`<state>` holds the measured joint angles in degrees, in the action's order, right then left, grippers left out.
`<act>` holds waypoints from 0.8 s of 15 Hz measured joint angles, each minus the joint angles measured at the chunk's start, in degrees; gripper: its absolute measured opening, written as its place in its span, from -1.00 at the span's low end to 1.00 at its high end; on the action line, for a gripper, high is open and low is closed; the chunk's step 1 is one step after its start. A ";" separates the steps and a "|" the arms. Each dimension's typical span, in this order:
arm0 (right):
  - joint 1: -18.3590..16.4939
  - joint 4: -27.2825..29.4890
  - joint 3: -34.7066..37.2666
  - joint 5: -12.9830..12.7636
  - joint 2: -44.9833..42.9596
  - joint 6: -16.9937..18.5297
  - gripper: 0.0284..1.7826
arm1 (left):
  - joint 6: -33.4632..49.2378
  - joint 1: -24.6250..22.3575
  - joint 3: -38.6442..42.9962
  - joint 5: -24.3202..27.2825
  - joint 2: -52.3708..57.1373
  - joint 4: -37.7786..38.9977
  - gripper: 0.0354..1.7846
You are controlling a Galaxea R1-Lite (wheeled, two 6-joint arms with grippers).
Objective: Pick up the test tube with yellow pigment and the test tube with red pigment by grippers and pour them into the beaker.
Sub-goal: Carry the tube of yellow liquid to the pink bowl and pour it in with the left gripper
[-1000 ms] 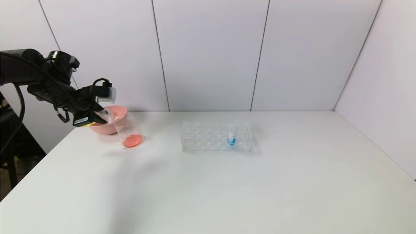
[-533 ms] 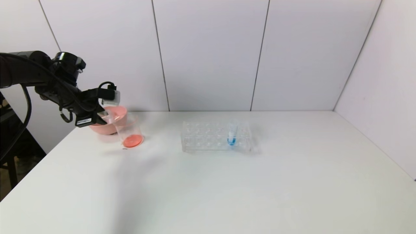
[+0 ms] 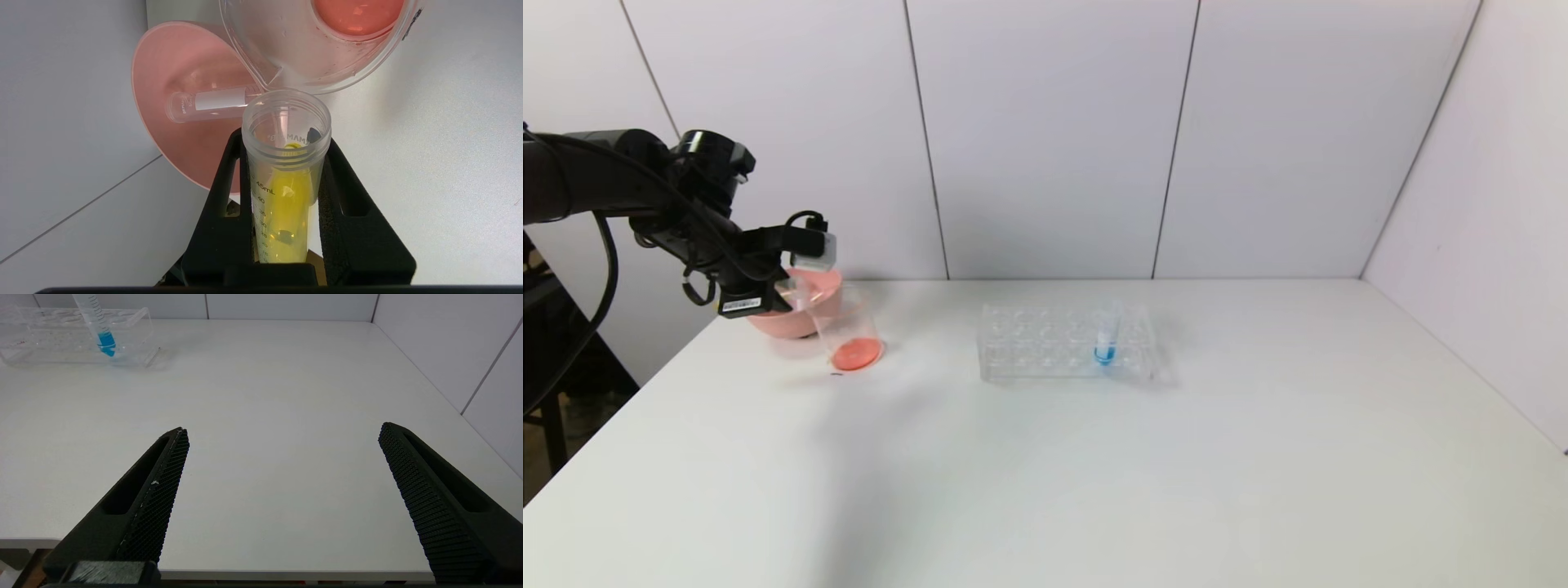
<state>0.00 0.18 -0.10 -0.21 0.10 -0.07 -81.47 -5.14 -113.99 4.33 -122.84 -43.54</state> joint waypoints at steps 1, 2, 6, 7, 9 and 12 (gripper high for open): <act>0.00 0.00 0.00 -0.01 0.00 0.00 0.91 | -0.04 0.30 0.00 -0.69 0.00 0.05 -0.51; 0.00 0.00 0.00 -0.04 0.00 0.00 0.91 | -0.04 0.61 0.00 -1.39 0.00 0.05 -0.51; 0.00 0.00 0.00 0.00 0.00 0.00 0.91 | -0.15 1.45 0.00 -2.65 0.00 0.20 -0.51; 0.00 0.00 0.00 0.00 0.00 0.00 0.91 | -0.17 1.54 0.00 -2.71 -0.01 0.52 -0.51; 0.00 -0.02 0.00 0.00 0.00 0.00 0.91 | -0.17 1.79 0.00 -3.12 -0.01 0.80 -0.51; 0.00 0.00 0.00 -0.01 0.00 0.00 0.91 | -0.15 2.32 0.00 -4.85 -0.11 1.29 -0.51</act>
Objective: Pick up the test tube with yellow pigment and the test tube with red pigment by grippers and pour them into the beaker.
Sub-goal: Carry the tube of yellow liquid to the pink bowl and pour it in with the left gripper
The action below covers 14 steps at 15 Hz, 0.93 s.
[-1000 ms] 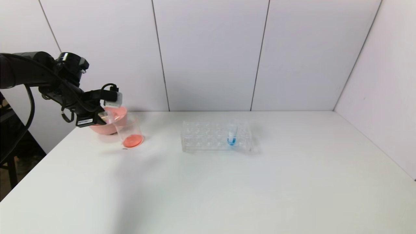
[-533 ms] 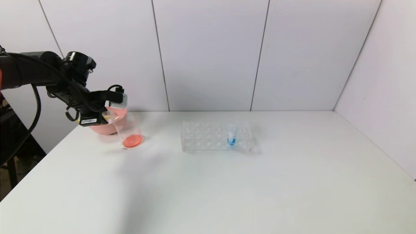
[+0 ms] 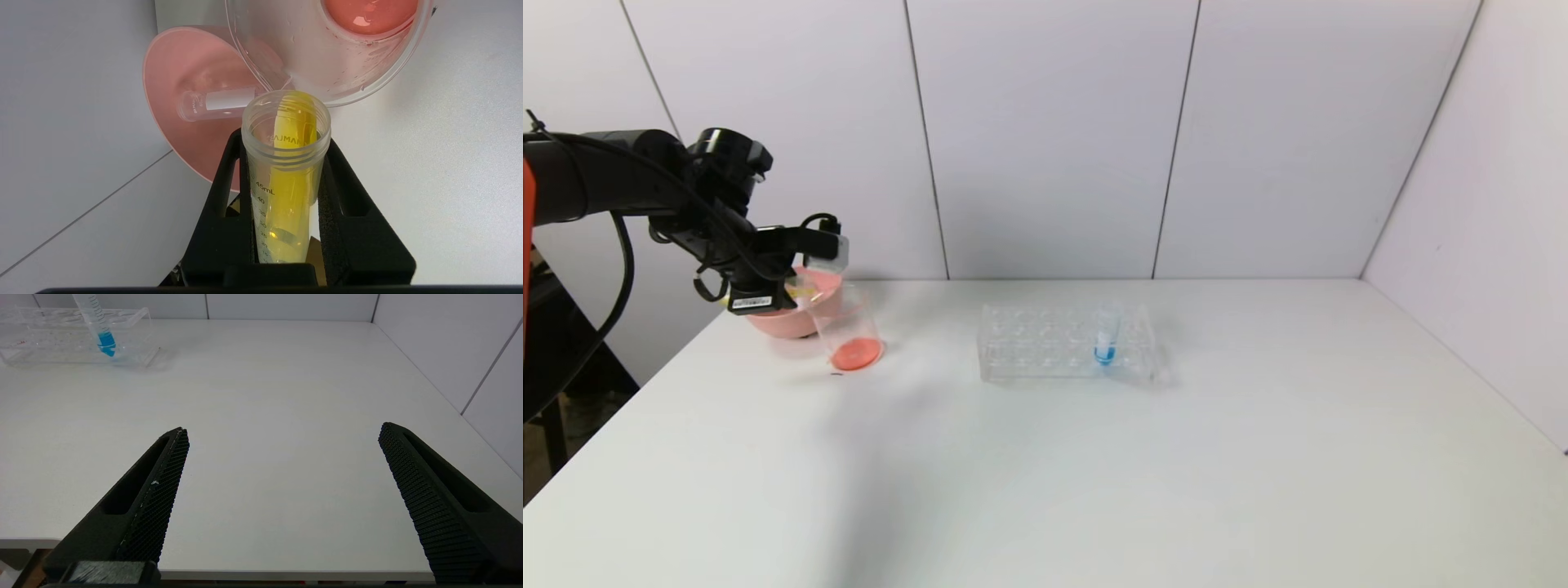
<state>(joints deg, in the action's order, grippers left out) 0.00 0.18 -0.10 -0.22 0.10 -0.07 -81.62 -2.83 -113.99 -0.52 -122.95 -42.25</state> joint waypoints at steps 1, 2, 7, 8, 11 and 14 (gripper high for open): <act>0.00 0.00 0.00 0.00 0.00 0.00 0.91 | 0.00 0.13 0.00 -0.44 -0.04 0.09 -0.51; 0.00 -0.02 0.00 0.01 0.00 0.02 0.91 | -0.02 0.24 0.00 -0.73 -0.12 0.26 -0.51; 0.00 0.00 0.00 0.00 0.00 0.00 0.91 | -0.07 0.79 0.00 -2.26 -0.39 1.38 -0.51; 0.00 0.00 0.00 0.01 0.00 0.00 0.91 | -0.11 0.90 0.00 -2.69 -0.44 1.41 -0.51; 0.00 0.00 0.00 0.01 0.00 0.00 0.91 | -0.11 1.38 0.00 -4.43 -0.54 1.52 -0.51; 0.00 0.00 0.00 0.01 0.00 0.00 0.91 | -0.20 1.73 0.00 -4.57 -0.54 1.99 -0.51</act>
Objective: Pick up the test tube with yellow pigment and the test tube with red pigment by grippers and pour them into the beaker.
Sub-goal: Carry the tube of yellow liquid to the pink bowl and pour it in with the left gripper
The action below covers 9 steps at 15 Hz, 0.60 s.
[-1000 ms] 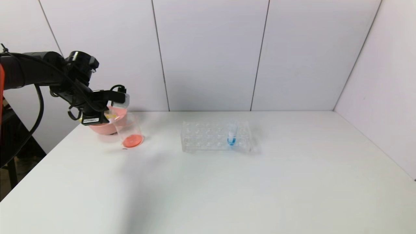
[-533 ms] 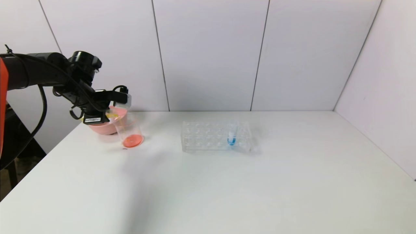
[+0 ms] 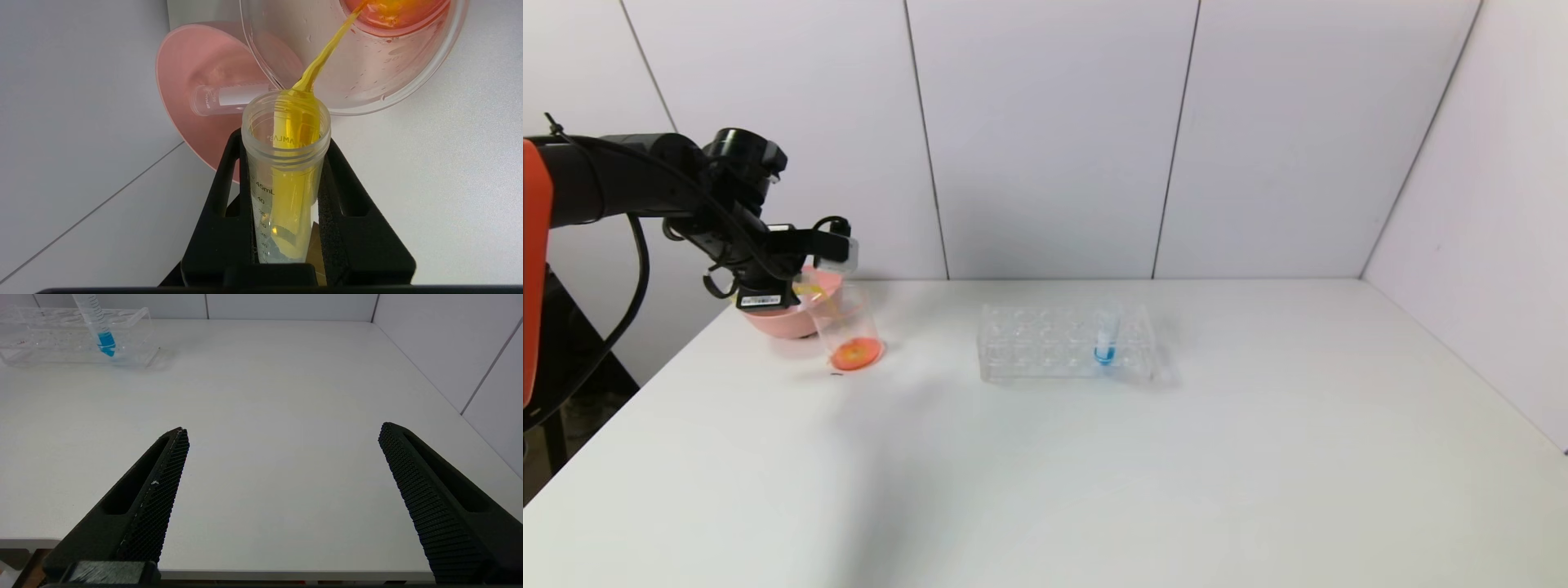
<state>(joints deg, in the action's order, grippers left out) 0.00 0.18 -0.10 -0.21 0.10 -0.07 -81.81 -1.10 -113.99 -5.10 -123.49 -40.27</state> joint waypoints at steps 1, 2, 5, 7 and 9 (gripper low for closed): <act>0.00 0.00 0.00 -0.01 0.00 0.00 0.91 | -0.07 0.02 0.00 -0.05 0.00 0.00 -0.51; 0.00 0.00 0.00 0.00 0.00 0.00 0.91 | -0.10 0.02 0.00 -0.05 0.00 -0.02 -0.51; 0.00 0.00 0.00 -0.01 0.00 0.00 0.91 | -0.10 0.09 0.00 -0.05 0.00 -0.02 -0.51; 0.00 0.00 0.00 0.00 0.00 0.00 0.91 | -0.07 0.09 0.00 -0.05 0.00 -0.02 -0.51; 0.00 0.00 0.00 0.00 0.00 0.00 0.91 | -0.07 0.11 0.00 -0.09 0.00 -0.02 -0.51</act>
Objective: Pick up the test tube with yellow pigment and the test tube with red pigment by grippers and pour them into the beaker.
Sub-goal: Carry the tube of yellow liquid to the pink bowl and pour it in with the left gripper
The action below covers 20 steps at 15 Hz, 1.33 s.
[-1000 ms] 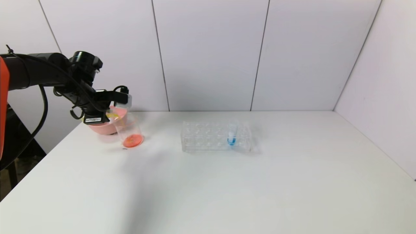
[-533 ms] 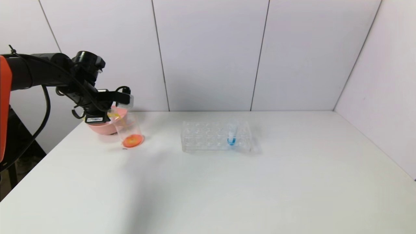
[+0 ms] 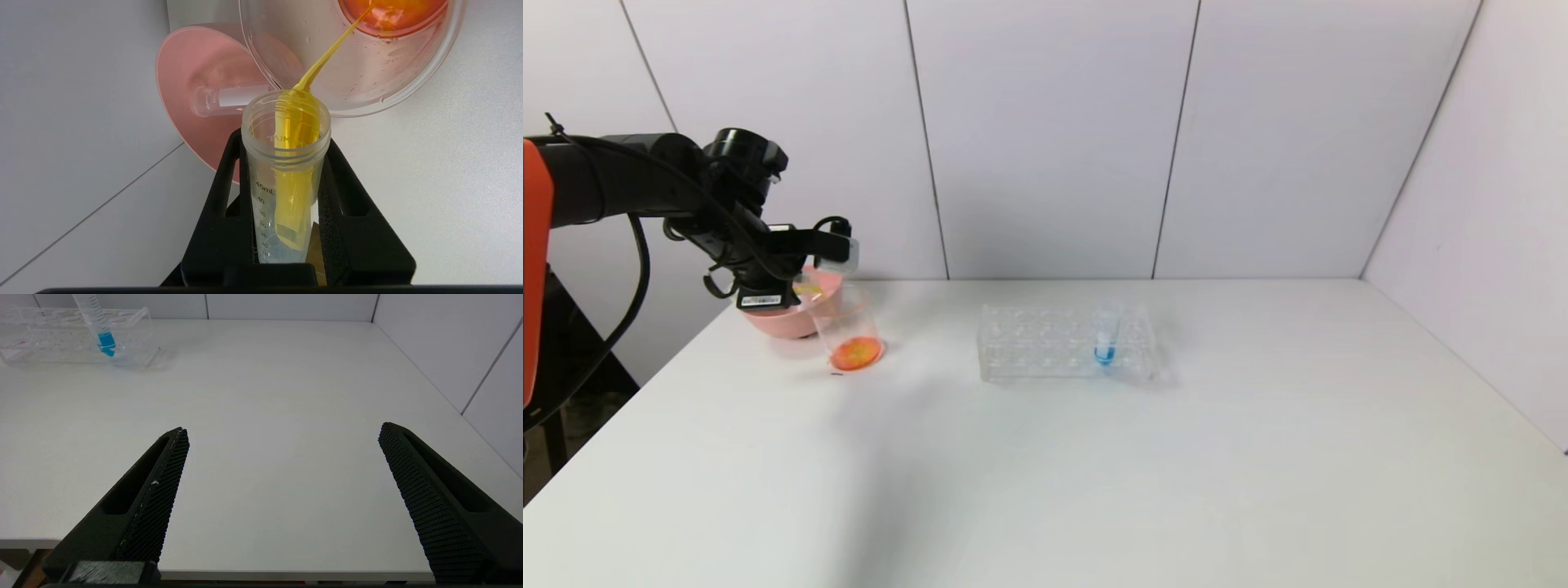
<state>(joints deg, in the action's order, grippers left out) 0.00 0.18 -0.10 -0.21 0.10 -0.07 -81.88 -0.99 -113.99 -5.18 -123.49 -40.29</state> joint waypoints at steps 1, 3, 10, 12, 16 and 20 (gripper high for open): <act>0.00 0.00 0.00 0.00 0.00 -0.02 0.91 | 0.00 0.13 0.00 -0.22 0.00 0.00 -0.51; 0.00 0.00 0.00 -0.01 0.00 0.00 0.91 | 0.00 0.46 0.00 -0.96 0.00 0.09 -0.51; 0.00 0.00 0.00 0.00 0.00 0.00 0.91 | 0.00 0.88 -0.21 -1.54 0.00 0.00 -0.51; 0.00 0.00 0.00 -0.01 0.00 0.00 0.91 | 0.00 0.94 -0.21 -1.62 0.00 0.00 -0.51; 0.00 0.00 0.00 0.02 0.00 0.00 0.91 | -0.09 1.28 -0.20 -3.39 -0.02 -0.06 -0.51; 0.00 0.00 0.00 0.00 0.00 0.00 0.91 | -0.22 1.73 -0.17 -3.96 -0.21 0.00 -0.51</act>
<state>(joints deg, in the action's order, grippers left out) 0.00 0.18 -0.10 -0.21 0.10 -0.07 -82.10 0.74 -114.16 -9.14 -123.70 -40.29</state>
